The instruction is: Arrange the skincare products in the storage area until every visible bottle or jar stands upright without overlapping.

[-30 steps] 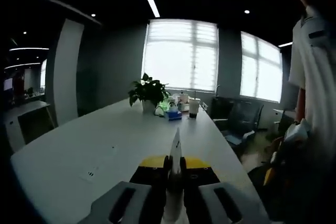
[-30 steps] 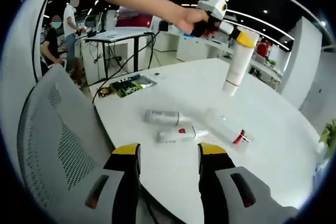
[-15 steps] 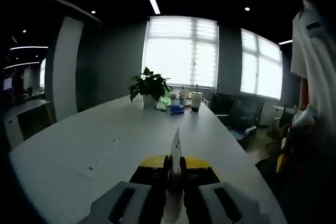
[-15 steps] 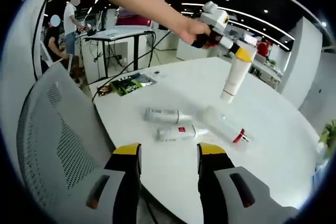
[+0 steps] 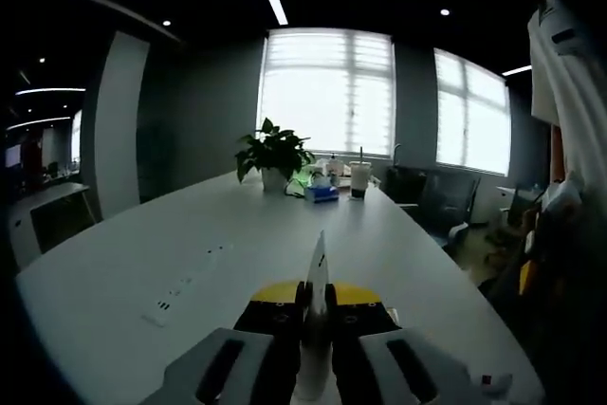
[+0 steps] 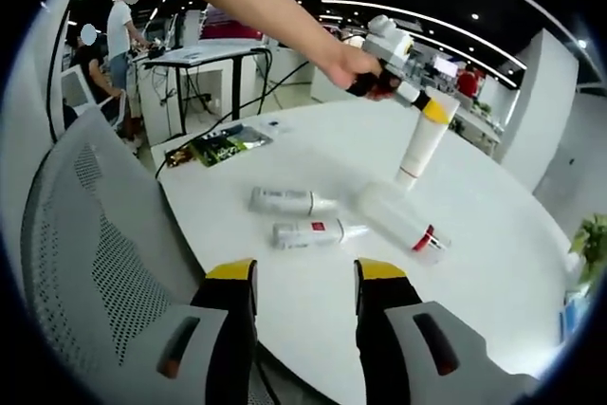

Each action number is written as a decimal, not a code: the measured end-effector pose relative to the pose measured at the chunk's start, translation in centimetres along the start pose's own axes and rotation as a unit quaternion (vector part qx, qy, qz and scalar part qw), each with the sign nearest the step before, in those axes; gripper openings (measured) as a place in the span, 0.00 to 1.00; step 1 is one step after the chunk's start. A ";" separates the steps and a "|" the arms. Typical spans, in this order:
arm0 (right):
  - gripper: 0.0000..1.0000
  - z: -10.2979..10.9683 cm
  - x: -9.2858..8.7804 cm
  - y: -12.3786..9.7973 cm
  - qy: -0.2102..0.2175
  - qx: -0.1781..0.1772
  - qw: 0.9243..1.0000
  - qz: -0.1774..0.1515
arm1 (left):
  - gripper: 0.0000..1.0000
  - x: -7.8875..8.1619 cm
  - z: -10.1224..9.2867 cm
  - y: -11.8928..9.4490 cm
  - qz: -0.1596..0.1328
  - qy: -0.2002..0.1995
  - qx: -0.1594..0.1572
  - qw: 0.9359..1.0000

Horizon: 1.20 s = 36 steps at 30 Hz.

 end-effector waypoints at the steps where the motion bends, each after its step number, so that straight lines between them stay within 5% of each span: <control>1: 0.37 0.0 0.0 0.0 0.001 -0.001 1.000 0.000 | 0.09 -0.1 0.1 0.1 0.000 0.000 -0.001 1.000; 15: 0.37 -0.1 -0.4 0.2 0.001 -0.001 1.000 0.016 | 0.09 -0.8 1.2 1.2 0.009 0.017 -0.003 1.000; 36: 0.36 0.1 -0.5 0.4 -0.001 0.008 1.000 0.024 | 0.10 -0.9 1.9 1.5 -0.018 0.020 -0.003 1.000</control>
Point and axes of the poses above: the point that each gripper's makers call its tool centre point, and the gripper's own axes: y roughly forward along the fingers, z roughly to its left, x roughly out of its top, the point moved 7 cm from there along -y, roughly backward along the fingers, and after that the axes turned 9 degrees about x, right-handed, at the moved point
